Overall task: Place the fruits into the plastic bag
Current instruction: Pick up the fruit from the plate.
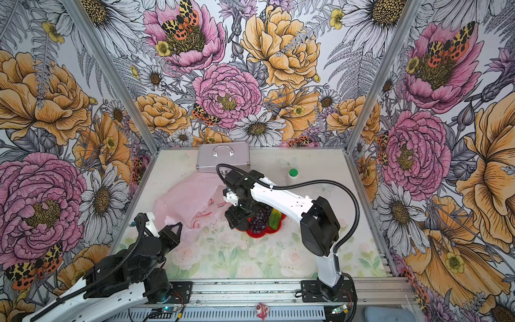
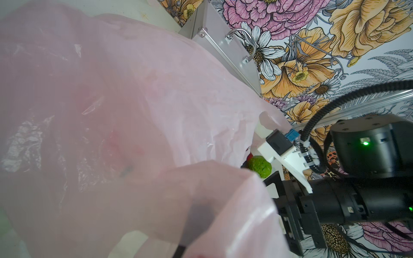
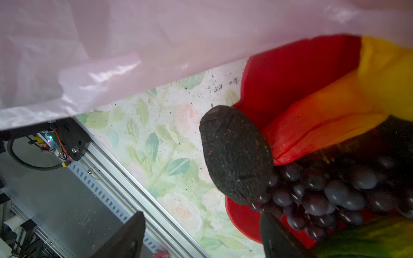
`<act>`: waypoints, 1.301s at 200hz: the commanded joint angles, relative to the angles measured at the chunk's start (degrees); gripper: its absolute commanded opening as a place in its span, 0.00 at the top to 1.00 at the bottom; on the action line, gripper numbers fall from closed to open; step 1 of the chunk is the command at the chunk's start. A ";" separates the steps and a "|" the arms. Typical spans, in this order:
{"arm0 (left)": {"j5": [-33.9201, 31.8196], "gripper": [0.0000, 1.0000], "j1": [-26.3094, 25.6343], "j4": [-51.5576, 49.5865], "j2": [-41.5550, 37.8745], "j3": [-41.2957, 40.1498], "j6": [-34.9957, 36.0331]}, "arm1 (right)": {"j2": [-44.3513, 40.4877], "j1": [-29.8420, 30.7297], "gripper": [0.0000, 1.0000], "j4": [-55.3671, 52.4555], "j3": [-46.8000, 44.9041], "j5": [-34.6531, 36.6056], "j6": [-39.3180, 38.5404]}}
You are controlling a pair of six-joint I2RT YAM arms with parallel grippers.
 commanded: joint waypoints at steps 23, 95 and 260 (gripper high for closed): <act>0.27 1.00 0.47 -0.73 -0.64 1.13 1.43 | 2.96 0.20 0.21 1.44 2.91 2.88 -2.35; 0.46 1.00 0.66 -0.73 -0.68 0.87 1.05 | 5.89 0.31 0.26 2.56 2.74 4.63 -2.87; 0.83 1.00 1.52 -1.46 -0.97 1.22 0.70 | 2.76 0.11 0.49 4.69 0.31 6.03 -1.30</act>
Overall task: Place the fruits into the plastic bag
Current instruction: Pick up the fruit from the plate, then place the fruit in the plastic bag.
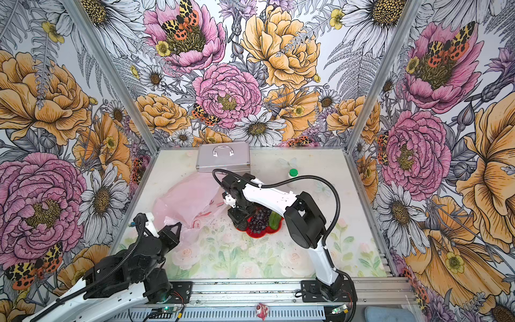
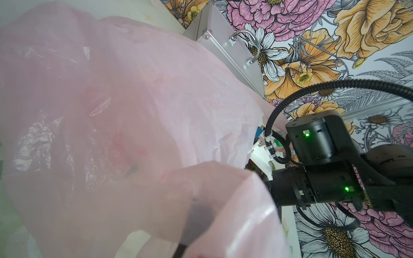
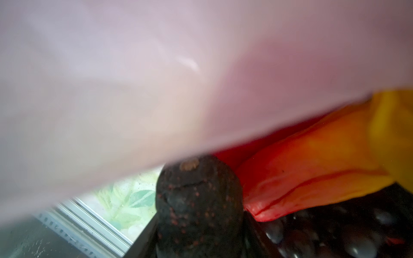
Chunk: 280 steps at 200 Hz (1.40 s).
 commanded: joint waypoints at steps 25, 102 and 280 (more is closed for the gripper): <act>0.57 1.00 0.62 -0.56 -0.73 1.66 0.90 | -6.84 0.03 0.51 1.51 -2.41 0.52 1.64; 0.17 1.00 0.56 0.01 0.28 1.83 1.08 | -19.65 -4.44 0.53 1.80 -13.04 -3.37 6.10; 2.26 1.00 0.55 1.28 -0.76 1.40 4.24 | -7.54 -6.20 0.54 5.15 8.01 -32.27 34.90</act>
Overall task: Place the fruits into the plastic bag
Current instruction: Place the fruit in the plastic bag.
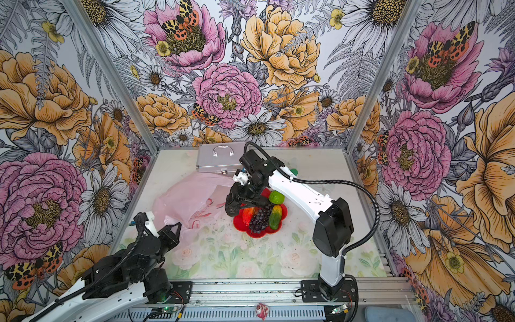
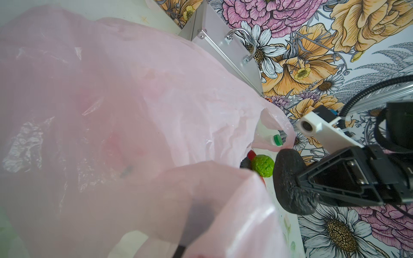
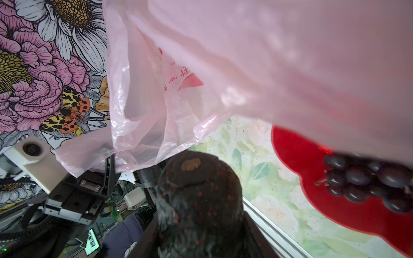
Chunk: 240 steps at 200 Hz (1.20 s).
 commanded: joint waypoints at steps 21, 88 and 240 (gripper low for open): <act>1.25 1.00 0.36 1.34 -0.86 0.81 2.14 | 7.44 2.23 0.54 1.94 9.79 -3.39 5.36; 2.26 1.00 0.38 1.38 -0.32 0.57 2.39 | 17.82 3.56 0.53 2.48 19.61 -2.55 7.37; 7.51 1.00 3.34 5.68 1.60 -1.87 3.26 | 29.33 4.46 0.38 12.51 28.55 -5.37 16.94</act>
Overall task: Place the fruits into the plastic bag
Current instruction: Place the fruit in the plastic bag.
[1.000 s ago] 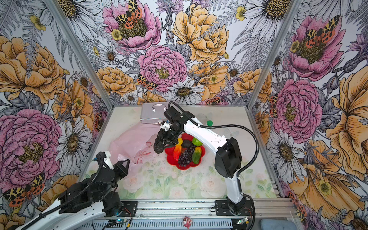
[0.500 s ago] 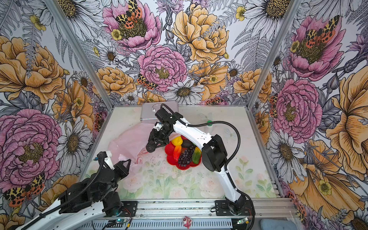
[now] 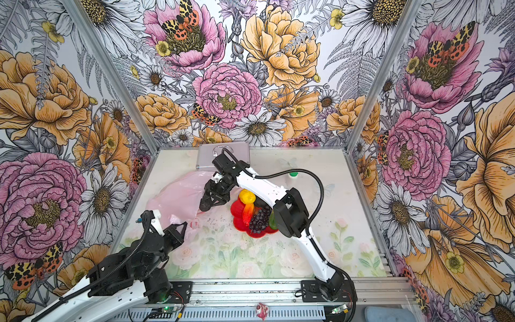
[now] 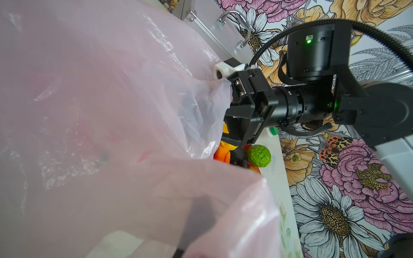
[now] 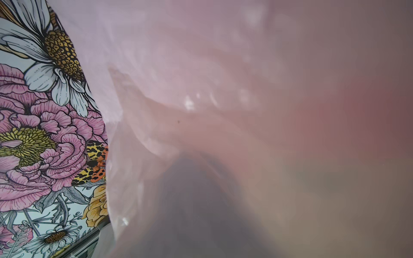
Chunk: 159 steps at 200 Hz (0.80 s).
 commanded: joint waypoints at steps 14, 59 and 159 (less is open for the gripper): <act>2.83 1.00 1.59 1.16 -1.45 -1.19 1.15 | 2.33 0.39 0.34 2.57 5.11 -2.10 1.32; 3.98 1.00 3.01 1.08 -2.24 -1.50 1.32 | 3.12 0.36 0.31 3.36 7.05 -2.07 1.60; 3.52 1.00 3.98 0.58 -3.15 -1.92 0.78 | -1.54 0.41 0.31 3.14 2.31 -0.29 -1.00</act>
